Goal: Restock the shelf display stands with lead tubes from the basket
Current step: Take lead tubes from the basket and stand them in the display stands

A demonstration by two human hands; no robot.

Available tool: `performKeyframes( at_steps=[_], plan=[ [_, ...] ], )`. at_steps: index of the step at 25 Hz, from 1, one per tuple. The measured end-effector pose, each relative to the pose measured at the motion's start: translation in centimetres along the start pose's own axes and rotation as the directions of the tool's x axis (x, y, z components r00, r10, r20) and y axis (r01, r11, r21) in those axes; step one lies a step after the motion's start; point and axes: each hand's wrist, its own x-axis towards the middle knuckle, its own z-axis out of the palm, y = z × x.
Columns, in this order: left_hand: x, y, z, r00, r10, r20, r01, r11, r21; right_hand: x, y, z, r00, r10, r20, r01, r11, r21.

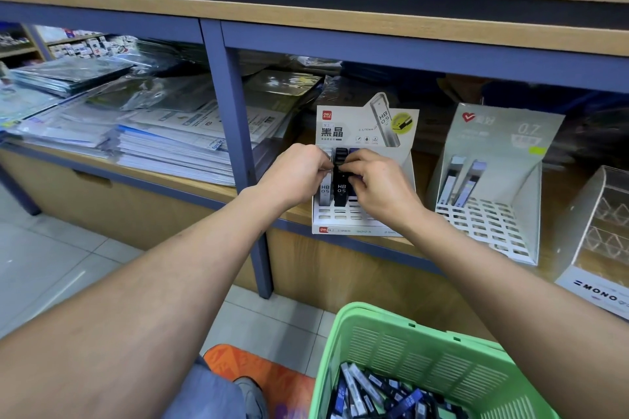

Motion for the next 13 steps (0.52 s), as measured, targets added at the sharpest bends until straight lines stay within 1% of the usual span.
performKeyframes(
  at_steps=[3,5,8,10,11,12,13],
  plan=[
    [-0.2,0.2,-0.2,1.0,-0.011,0.022,0.011,1.0,0.001,-0.2,-0.3,-0.5,0.999,-0.014,0.043,0.016,0.999,-0.045],
    [-0.5,0.6,-0.5,0.999,-0.032,0.01,0.032,0.999,-0.031,-0.7,-0.6,-1.1,0.998,-0.019,0.052,0.021,0.999,-0.027],
    [-1.3,2.3,-1.6,0.995,-0.056,-0.08,0.051,0.997,-0.063,-2.8,-0.7,-2.3,0.999,0.035,-0.033,-0.033,0.998,0.058],
    [-2.0,4.6,-2.0,0.985,-0.029,-0.169,0.02,0.998,-0.055,-5.2,-0.5,-2.9,0.991,0.076,-0.106,-0.063,0.991,0.12],
    [-2.5,6.2,-1.7,0.982,0.0,-0.189,-0.014,0.997,-0.075,-6.7,-0.2,-3.1,0.986,0.104,-0.131,-0.082,0.983,0.164],
    [-3.2,7.8,-1.1,0.986,0.031,-0.166,-0.049,0.993,-0.107,-8.2,0.1,-3.1,0.981,0.142,-0.131,-0.113,0.972,0.208],
    [-4.1,9.7,-0.2,0.993,0.062,-0.096,-0.074,0.988,-0.133,-10.0,0.6,-3.2,0.976,0.191,-0.103,-0.161,0.956,0.244]
  ],
)
